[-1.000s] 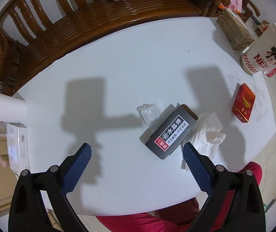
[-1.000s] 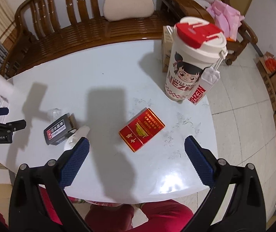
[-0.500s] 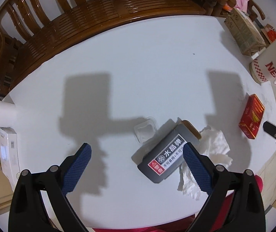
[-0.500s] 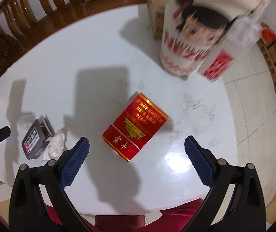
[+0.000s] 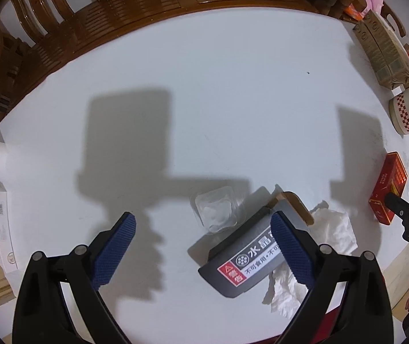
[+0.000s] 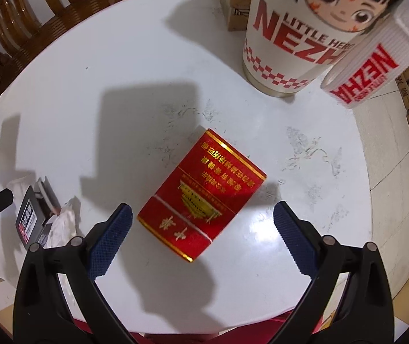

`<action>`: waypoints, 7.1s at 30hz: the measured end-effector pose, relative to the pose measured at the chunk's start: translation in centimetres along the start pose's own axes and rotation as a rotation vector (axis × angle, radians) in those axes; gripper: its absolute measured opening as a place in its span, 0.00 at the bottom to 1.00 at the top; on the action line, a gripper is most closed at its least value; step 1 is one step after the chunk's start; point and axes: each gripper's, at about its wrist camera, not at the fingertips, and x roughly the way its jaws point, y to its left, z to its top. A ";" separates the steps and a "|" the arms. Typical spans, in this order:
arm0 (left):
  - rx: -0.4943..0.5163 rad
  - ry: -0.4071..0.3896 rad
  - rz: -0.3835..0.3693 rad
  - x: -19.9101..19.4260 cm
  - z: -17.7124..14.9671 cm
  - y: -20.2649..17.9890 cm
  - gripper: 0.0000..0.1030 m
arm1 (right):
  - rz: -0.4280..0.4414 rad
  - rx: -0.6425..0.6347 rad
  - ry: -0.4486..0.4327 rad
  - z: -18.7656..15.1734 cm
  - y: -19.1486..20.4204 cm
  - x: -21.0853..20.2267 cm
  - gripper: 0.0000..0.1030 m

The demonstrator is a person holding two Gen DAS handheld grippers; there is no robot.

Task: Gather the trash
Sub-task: 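Grasp the clear plastic cup with the left tool while the right tool grasps the red cigarette pack, then carry the clear cup with the left tool while the right tool carries the red pack over the bag, then open the left tool over the bag while the right tool drops the red pack in, then move both tools back over the table toward the black box and tissue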

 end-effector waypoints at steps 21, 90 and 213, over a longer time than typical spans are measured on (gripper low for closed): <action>-0.082 0.049 -0.089 4.4 0.8 0.5 0.44 | -0.032 -0.048 -0.022 0.9 0.9 3.0 0.93; 0.116 -0.224 -0.074 -8.0 -25.0 -0.4 0.36 | 0.138 -0.646 -0.381 -22.5 13.3 -13.3 0.57; 0.160 -0.213 -0.036 -6.3 -29.8 0.6 0.90 | 0.302 -0.423 -0.287 -26.1 4.8 -9.8 0.88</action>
